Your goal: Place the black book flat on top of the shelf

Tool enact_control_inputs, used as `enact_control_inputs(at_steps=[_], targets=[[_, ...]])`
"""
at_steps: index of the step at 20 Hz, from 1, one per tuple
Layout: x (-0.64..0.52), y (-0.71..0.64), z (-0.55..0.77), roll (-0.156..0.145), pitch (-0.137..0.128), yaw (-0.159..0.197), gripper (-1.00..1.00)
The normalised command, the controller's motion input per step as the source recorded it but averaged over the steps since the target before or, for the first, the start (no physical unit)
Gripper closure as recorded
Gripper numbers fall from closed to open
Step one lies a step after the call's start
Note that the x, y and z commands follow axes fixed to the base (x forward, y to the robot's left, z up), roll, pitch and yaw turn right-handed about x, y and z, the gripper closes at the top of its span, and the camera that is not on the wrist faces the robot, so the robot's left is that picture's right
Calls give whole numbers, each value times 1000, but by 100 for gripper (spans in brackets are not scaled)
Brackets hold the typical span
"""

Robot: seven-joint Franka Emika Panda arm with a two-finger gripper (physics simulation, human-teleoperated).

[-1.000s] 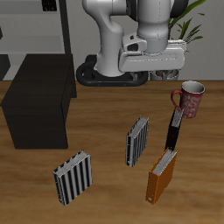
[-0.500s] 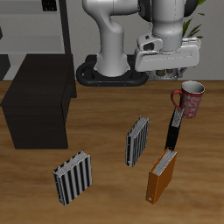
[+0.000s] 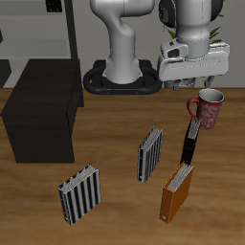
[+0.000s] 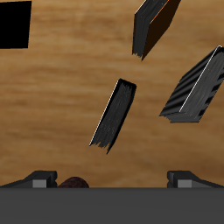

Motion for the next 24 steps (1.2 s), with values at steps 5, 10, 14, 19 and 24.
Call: enact_control_inputs(at_steps=[5,10,14,19,24], targets=[[63,144,-158,-27,-6,-5,-100],[114,33,-79,-48,-17,-2,-100],[150,-21,-63,-33,-9,-33,-100],[136,0,-91,-15,-33,-42,-100],[126,60,-324,-15,10,-25,-100]])
